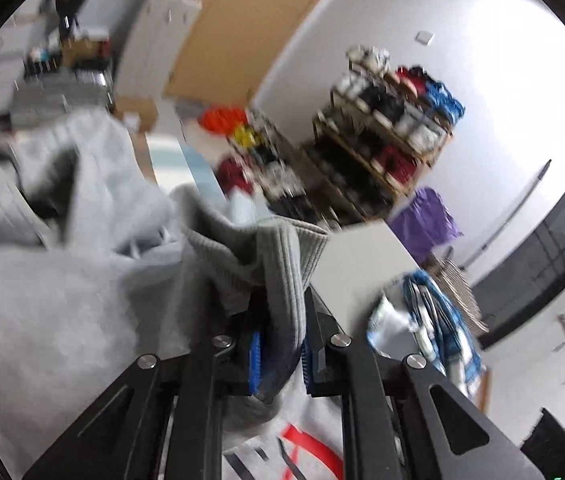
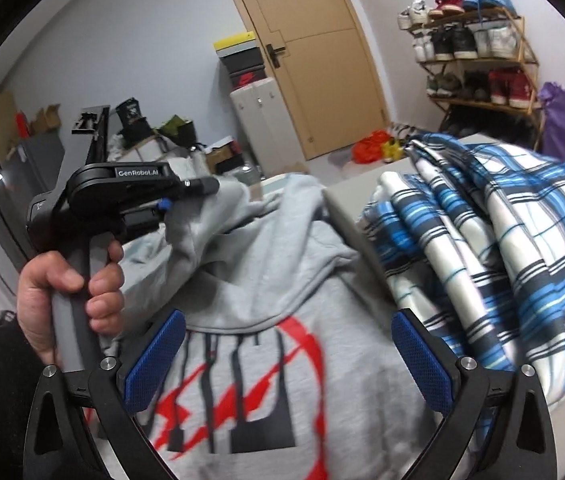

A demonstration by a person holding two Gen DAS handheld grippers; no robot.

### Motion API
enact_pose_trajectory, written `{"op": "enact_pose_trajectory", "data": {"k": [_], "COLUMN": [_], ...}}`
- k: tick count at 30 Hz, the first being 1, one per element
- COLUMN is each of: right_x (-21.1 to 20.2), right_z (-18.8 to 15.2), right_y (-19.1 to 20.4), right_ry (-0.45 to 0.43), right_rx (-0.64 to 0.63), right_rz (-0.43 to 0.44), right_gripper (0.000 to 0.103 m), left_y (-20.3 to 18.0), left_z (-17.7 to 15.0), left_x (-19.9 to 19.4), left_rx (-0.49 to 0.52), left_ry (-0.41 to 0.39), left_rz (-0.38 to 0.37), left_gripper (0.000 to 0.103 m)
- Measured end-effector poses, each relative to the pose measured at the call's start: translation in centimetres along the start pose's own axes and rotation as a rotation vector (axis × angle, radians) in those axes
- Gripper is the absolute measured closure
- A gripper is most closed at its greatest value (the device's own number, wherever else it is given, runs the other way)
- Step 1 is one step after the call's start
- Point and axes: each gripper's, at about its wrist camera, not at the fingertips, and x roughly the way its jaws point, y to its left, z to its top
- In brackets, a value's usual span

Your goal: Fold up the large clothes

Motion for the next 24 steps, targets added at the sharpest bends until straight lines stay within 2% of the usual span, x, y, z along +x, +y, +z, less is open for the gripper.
{"op": "enact_pose_trajectory", "data": {"k": [1, 2, 3, 4, 5, 6, 8, 11, 15, 18, 20, 21, 24], "right_x": [0.2, 0.5, 0.7, 0.9, 1.0, 1.1, 1.2, 1.4, 2.2, 2.7, 2.8, 2.8, 2.8], "right_z": [-0.1, -0.1, -0.2, -0.1, -0.2, -0.2, -0.2, -0.4, -1.0, -1.4, -1.7, -1.8, -2.0], "right_y": [-0.2, -0.3, -0.5, -0.8, -1.0, -1.0, -0.7, 0.2, 1.5, 2.5, 3.0, 3.3, 4.3], "right_ry": [0.01, 0.021, 0.029, 0.04, 0.046, 0.05, 0.053, 0.059, 0.097, 0.115, 0.117, 0.117, 0.099], "right_rx": [0.006, 0.012, 0.019, 0.036, 0.047, 0.056, 0.04, 0.003, -0.028, -0.055, -0.078, -0.092, -0.147], "right_rz": [0.004, -0.001, -0.013, -0.017, -0.011, -0.008, -0.006, 0.017, 0.04, 0.054, 0.052, 0.055, 0.052], "right_gripper": [0.0, 0.0, 0.0, 0.0, 0.0, 0.0, 0.0, 0.0, 0.0, 0.0, 0.0, 0.0, 0.0], "left_y": [0.0, -0.2, -0.3, -0.2, -0.1, 0.1, 1.3, 4.7, 10.9, 14.3, 15.8, 15.7, 14.1], "left_z": [0.0, 0.2, 0.3, 0.3, 0.3, 0.1, -0.7, -2.5, -5.3, -7.2, -8.1, -8.5, -9.4], "left_x": [-0.1, -0.3, -1.1, -2.1, -3.6, -4.9, -8.0, -11.5, -13.9, -13.8, -13.5, -13.9, -13.8], "left_rx": [-0.02, -0.029, -0.044, -0.06, -0.055, -0.039, -0.019, -0.043, -0.165, -0.256, -0.311, -0.291, -0.211], "left_ry": [0.05, 0.084, 0.106, 0.108, 0.104, 0.095, 0.062, 0.036, 0.033, 0.051, 0.063, 0.022, -0.007], "left_rz": [-0.018, -0.022, -0.037, -0.078, -0.118, -0.118, -0.064, 0.043, 0.158, 0.212, 0.2, 0.168, 0.208], "left_gripper": [0.083, 0.063, 0.052, 0.047, 0.047, 0.046, 0.03, 0.029, 0.029, 0.029, 0.03, 0.029, 0.029]}}
